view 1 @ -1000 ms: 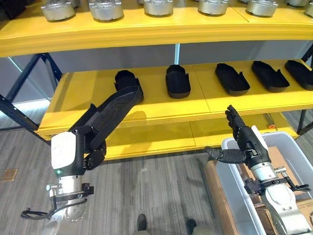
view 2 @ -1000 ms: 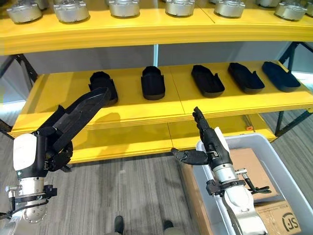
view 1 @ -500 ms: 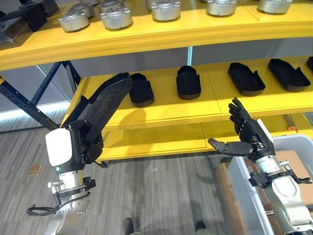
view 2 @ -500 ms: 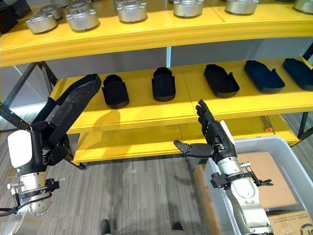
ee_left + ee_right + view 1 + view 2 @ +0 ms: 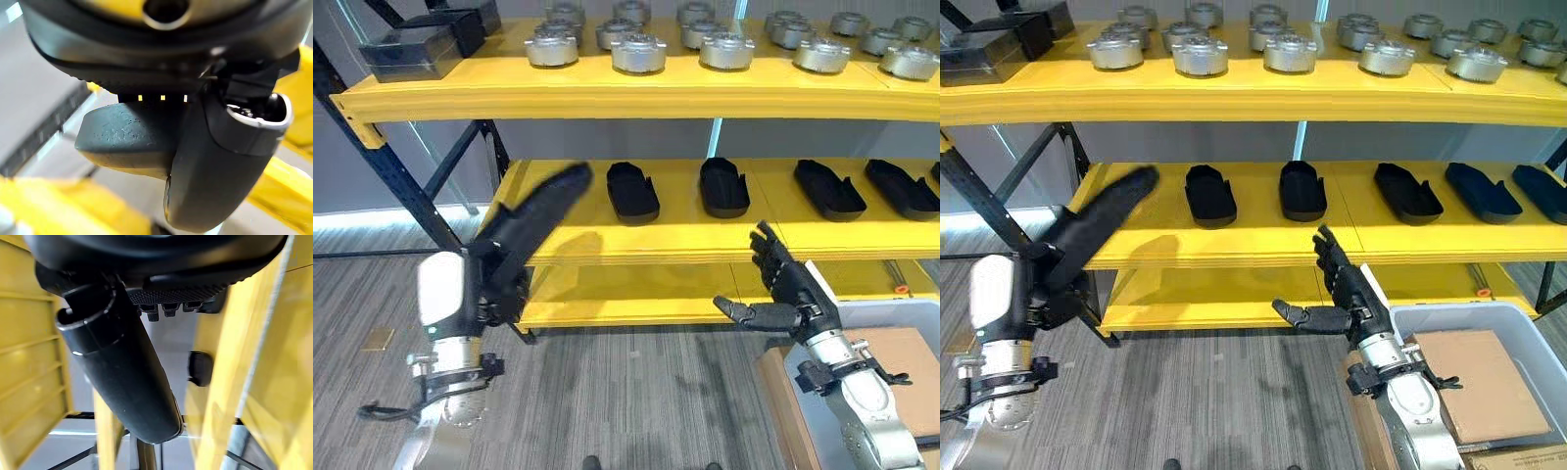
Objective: Move parts from the plastic box to the shelf.
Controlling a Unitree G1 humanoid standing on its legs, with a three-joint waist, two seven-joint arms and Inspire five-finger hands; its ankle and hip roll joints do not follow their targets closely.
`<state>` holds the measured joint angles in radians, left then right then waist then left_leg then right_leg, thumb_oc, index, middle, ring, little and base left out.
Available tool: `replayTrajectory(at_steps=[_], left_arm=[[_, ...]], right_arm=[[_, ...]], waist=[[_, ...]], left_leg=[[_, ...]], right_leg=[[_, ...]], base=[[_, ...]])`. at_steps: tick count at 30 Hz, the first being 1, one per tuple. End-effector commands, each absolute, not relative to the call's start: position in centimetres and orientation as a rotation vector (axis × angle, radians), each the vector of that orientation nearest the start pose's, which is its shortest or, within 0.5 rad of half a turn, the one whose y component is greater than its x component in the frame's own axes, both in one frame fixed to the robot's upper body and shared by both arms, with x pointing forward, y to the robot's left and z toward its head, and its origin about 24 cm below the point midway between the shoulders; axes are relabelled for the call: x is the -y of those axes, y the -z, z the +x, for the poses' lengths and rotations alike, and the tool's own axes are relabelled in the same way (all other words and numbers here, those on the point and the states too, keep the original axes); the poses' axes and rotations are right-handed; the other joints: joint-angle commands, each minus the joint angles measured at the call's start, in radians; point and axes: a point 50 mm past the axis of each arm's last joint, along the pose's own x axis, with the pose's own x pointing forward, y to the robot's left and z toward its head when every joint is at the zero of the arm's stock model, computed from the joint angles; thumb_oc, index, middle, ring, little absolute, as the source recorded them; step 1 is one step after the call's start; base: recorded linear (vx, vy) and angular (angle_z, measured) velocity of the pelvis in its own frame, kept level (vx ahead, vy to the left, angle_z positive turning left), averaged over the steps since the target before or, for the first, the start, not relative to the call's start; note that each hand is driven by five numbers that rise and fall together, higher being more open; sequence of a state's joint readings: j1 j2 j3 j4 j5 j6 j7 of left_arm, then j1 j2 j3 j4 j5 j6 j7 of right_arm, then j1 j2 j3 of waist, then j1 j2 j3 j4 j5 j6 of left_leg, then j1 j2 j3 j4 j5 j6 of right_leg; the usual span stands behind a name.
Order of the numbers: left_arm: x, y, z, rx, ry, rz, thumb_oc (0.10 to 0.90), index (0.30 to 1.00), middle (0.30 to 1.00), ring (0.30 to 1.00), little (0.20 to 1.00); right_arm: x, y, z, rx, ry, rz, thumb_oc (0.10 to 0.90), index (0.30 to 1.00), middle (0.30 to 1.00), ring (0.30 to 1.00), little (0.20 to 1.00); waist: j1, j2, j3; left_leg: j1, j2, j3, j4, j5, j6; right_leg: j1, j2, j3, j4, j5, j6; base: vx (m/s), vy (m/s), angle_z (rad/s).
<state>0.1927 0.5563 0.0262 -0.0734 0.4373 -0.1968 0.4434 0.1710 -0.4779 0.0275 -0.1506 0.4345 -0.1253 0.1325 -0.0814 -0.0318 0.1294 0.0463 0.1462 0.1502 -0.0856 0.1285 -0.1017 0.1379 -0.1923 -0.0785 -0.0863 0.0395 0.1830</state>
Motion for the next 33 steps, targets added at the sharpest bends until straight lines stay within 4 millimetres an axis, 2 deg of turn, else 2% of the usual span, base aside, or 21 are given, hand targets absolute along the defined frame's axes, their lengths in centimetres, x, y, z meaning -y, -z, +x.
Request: replayTrajectory(at_steps=[1,9,15,17,18,20,21,24,26,28,30,32,33], left_arm=[[-23.5,-14.5,24.0,0.663,-0.342,0.884,0.400,0.300,0.300,0.300,0.300],[-23.8,-14.4,24.5,0.637,-0.381,0.901,0.400,0.300,0.300,0.300,0.300],[-24.0,-14.7,25.2,0.641,-0.378,0.925,0.400,0.300,0.300,0.300,0.300],[-24.0,-14.8,25.4,0.640,-0.370,0.934,0.400,0.300,0.300,0.300,0.300],[-24.1,-15.0,25.5,0.649,-0.371,0.950,0.400,0.300,0.300,0.300,0.300],[-24.3,-15.2,25.4,0.652,-0.377,0.964,0.400,0.300,0.300,0.300,0.300],[-24.3,-15.3,25.4,0.654,-0.382,0.966,0.400,0.300,0.300,0.300,0.300],[-24.3,-15.6,25.3,0.669,-0.393,0.956,0.400,0.300,0.300,0.300,0.300],[-24.1,-15.8,25.1,0.680,-0.392,0.943,0.400,0.300,0.300,0.300,0.300],[-24.2,-15.7,24.6,0.683,-0.392,0.948,0.400,0.300,0.300,0.300,0.300],[-24.3,-15.6,24.3,0.685,-0.388,0.948,0.400,0.300,0.300,0.300,0.300],[-23.9,-15.4,23.6,0.704,-0.355,0.943,0.400,0.300,0.300,0.300,0.300],[-23.8,-15.4,23.5,0.704,-0.350,0.943,0.400,0.300,0.300,0.300,0.300]], right_arm=[[21.7,-11.3,23.7,0.300,-0.221,-0.054,0.900,1.000,1.000,1.000,1.000],[20.5,-11.7,24.3,0.300,-0.285,-0.095,0.900,1.000,1.000,1.000,1.000],[20.4,-11.7,24.7,0.287,-0.268,-0.110,0.900,1.000,1.000,1.000,1.000],[20.4,-11.6,24.8,0.291,-0.262,-0.111,0.900,1.000,1.000,1.000,1.000],[20.3,-11.6,24.8,0.305,-0.267,-0.104,0.900,1.000,1.000,1.000,1.000],[20.2,-11.5,24.7,0.315,-0.279,-0.099,0.900,1.000,1.000,1.000,1.000],[20.1,-11.4,24.7,0.315,-0.286,-0.098,0.900,1.000,1.000,1.000,1.000],[20.3,-11.4,24.6,0.317,-0.282,-0.107,0.900,1.000,1.000,1.000,1.000],[20.4,-11.7,24.4,0.327,-0.280,-0.112,0.900,1.000,1.000,1.000,1.000],[20.4,-11.8,24.2,0.331,-0.289,-0.108,0.900,1.000,1.000,1.000,1.000],[20.4,-11.8,24.1,0.330,-0.292,-0.110,0.900,1.000,1.000,1.000,1.000],[20.7,-11.4,23.4,0.328,-0.291,-0.113,0.900,1.000,1.000,1.000,1.000],[20.7,-11.4,23.3,0.328,-0.292,-0.113,0.900,1.000,1.000,1.000,1.000]], waist=[[-0.013,0.007,-0.035],[-0.012,0.013,-0.024],[-0.014,0.010,-0.015],[-0.014,0.008,-0.005],[-0.006,0.005,0.017],[0.003,0.001,0.036],[0.004,-0.001,0.043],[-0.016,-0.016,0.062],[-0.038,-0.025,0.063],[-0.040,-0.029,0.064],[-0.043,-0.027,0.063],[-0.058,-0.026,0.061],[-0.061,-0.027,0.059]], left_leg=[[0.060,-0.018,0.071,-0.002,-0.129,0.027],[0.081,-0.034,0.064,-0.002,-0.128,0.035],[0.087,-0.081,0.027,0.000,-0.151,0.077],[0.084,-0.096,0.024,0.006,-0.155,0.101],[0.081,-0.112,0.023,0.022,-0.163,0.128],[0.077,-0.119,0.033,0.040,-0.177,0.143],[0.080,-0.120,0.035,0.044,-0.182,0.146],[0.101,-0.134,0.010,0.040,-0.201,0.148],[0.137,-0.162,-0.033,0.014,-0.217,0.154],[0.164,-0.177,-0.052,-0.002,-0.229,0.154],[0.174,-0.180,-0.064,-0.002,-0.237,0.155],[0.201,-0.191,-0.117,-0.002,-0.259,0.166],[0.203,-0.192,-0.123,-0.002,-0.263,0.168]], right_leg=[[-0.050,0.078,-0.106,0.003,0.007,-0.080],[-0.024,0.074,-0.088,0.026,-0.011,-0.083],[-0.036,0.052,-0.044,0.115,-0.038,-0.065],[-0.060,0.040,-0.044,0.188,-0.040,-0.057],[-0.128,-0.005,-0.071,0.341,0.033,-0.047],[-0.181,-0.027,-0.094,0.460,0.056,-0.040],[-0.197,-0.021,-0.099,0.482,0.063,-0.037],[-0.234,0.071,-0.039,0.419,0.035,-0.039],[-0.272,0.139,-0.009,0.242,0.051,-0.044],[-0.300,0.159,-0.012,0.133,0.099,-0.037],[-0.316,0.168,-0.011,0.091,0.123,-0.033],[-0.347,0.192,0.058,0.031,0.174,-0.031],[-0.339,0.193,0.066,0.023,0.179,-0.033]], base=[[0.02,0.027,-0.32],[0.06,0.132,-0.12],[0.09,0.234,0.04],[0.04,0.240,0.14],[0.01,0.232,0.15],[0.03,0.164,-0.07],[0.10,0.036,-0.18],[0.17,-0.041,-0.13],[0.29,-0.139,0.24],[0.31,-0.156,0.60],[0.25,-0.128,0.50],[0.39,-0.237,-0.15],[0.28,-0.186,0.21]])
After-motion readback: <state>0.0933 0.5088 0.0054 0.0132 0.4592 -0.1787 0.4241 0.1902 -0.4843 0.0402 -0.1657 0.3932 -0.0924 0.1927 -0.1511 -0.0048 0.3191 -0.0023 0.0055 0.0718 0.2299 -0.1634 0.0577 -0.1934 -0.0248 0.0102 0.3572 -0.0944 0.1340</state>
